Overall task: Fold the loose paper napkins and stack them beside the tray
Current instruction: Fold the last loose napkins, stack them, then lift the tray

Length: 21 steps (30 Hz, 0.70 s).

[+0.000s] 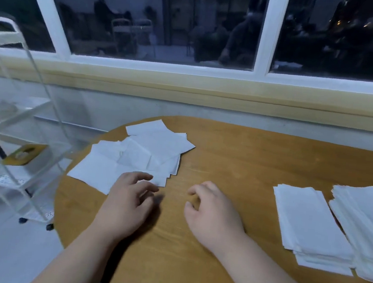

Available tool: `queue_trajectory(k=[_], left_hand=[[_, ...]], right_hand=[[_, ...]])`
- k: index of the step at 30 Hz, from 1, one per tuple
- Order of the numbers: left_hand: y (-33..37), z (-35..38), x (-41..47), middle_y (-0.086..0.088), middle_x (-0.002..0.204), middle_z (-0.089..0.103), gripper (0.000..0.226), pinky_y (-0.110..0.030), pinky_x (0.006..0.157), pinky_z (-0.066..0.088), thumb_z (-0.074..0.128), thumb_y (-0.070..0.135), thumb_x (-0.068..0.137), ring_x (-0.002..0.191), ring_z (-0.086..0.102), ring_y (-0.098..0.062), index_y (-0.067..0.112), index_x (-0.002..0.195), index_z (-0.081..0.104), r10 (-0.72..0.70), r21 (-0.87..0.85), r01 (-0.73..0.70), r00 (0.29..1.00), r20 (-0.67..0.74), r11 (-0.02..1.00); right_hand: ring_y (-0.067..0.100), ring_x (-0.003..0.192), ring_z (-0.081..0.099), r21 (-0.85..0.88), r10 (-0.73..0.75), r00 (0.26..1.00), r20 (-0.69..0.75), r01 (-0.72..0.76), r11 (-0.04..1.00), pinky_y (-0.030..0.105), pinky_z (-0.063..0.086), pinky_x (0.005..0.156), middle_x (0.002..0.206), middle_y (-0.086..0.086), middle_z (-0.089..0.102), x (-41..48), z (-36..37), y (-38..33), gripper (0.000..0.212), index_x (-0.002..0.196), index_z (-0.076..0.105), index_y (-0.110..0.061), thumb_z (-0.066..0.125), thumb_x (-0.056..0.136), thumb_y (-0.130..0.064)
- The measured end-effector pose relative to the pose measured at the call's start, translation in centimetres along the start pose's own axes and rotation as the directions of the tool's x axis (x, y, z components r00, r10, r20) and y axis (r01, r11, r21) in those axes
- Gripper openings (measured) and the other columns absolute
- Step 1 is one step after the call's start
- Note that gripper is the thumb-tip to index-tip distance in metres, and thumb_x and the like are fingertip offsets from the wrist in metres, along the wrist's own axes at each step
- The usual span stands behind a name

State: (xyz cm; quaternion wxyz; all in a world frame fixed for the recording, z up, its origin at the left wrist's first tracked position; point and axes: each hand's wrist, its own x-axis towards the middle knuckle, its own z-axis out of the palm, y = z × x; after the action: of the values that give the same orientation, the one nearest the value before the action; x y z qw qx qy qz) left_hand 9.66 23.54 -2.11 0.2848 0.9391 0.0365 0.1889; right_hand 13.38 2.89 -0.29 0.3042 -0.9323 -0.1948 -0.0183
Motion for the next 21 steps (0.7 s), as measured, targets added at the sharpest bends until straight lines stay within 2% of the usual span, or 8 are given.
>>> queue_trajectory(k=[2,5,7,10,14,18,21], left_hand=[[-0.4,0.2,0.2,0.019,0.117,0.053,0.014,-0.024,0.101,0.036,0.067,0.019,0.089,0.123,0.042,-0.004,0.027,0.097,0.075,-0.046,-0.001,0.046,0.997,-0.058,0.999],[-0.4,0.7,0.6,0.016,0.114,0.055,0.023,-0.023,0.096,0.034,0.055,0.026,0.084,0.118,0.043,-0.006,0.024,0.098,0.075,-0.059,0.025,0.061,0.995,-0.084,0.998],[-0.6,0.8,0.6,0.015,0.112,0.056,0.026,-0.025,0.095,0.037,0.052,0.028,0.081,0.115,0.044,-0.007,0.025,0.097,0.073,-0.073,0.015,0.075,0.993,-0.088,0.997],[-0.8,0.8,0.6,0.016,0.11,0.055,0.017,-0.028,0.097,0.039,0.057,0.023,0.085,0.113,0.043,-0.007,0.027,0.096,0.069,-0.101,0.004,0.102,0.991,-0.093,0.995],[-1.0,0.9,0.8,0.019,0.106,0.052,0.022,-0.024,0.095,0.034,0.048,0.032,0.081,0.11,0.042,-0.005,0.029,0.093,0.066,-0.108,-0.011,0.107,0.991,-0.081,0.994],[-1.4,1.0,0.8,0.018,0.103,0.052,0.021,-0.023,0.093,0.035,0.047,0.03,0.08,0.108,0.042,-0.005,0.029,0.09,0.064,-0.099,-0.009,0.099,0.991,-0.088,0.995],[-1.4,1.1,0.8,0.017,0.103,0.053,0.02,-0.026,0.094,0.038,0.047,0.03,0.079,0.107,0.043,-0.007,0.028,0.091,0.063,-0.085,0.0,0.085,0.993,-0.087,0.996]], right_hand=[[0.012,0.1,0.056,0.011,0.002,1.0,-0.014,-0.002,1.0,0.026,0.044,0.08,0.125,-0.016,0.051,2.4,1.1,-0.3,0.026,0.118,0.062,-0.031,0.052,0.094,-0.035],[0.014,0.119,0.046,-0.011,-0.019,0.999,-0.049,0.018,1.0,0.03,0.042,0.096,0.122,-0.013,0.052,5.9,2.8,-0.9,0.026,0.118,0.063,-0.03,0.055,0.093,-0.033],[0.015,0.123,0.041,-0.03,-0.033,0.997,-0.063,0.031,0.999,0.029,0.038,0.102,0.124,-0.012,0.052,8.1,3.8,-1.5,0.03,0.121,0.062,-0.03,0.059,0.092,-0.036],[0.017,0.126,0.038,-0.071,-0.058,0.996,-0.073,0.053,0.996,0.033,0.034,0.109,0.13,-0.011,0.051,11.0,5.2,-2.6,0.038,0.125,0.06,-0.03,0.061,0.09,-0.043],[0.02,0.128,0.038,-0.153,-0.038,0.999,-0.039,0.031,0.988,0.036,0.032,0.109,0.13,-0.007,0.052,13.8,6.6,-3.2,0.039,0.124,0.06,-0.031,0.059,0.089,-0.048],[0.023,0.119,0.044,-0.22,-0.079,0.995,-0.064,0.063,0.974,0.034,0.034,0.102,0.116,-0.006,0.058,14.5,6.8,-3.0,0.02,0.107,0.066,-0.029,0.052,0.096,-0.035],[0.021,0.112,0.047,-0.211,-0.118,0.985,-0.125,0.09,0.973,0.034,0.035,0.094,0.107,-0.007,0.06,14.2,6.3,-2.9,0.018,0.096,0.067,-0.026,0.049,0.097,-0.028]])
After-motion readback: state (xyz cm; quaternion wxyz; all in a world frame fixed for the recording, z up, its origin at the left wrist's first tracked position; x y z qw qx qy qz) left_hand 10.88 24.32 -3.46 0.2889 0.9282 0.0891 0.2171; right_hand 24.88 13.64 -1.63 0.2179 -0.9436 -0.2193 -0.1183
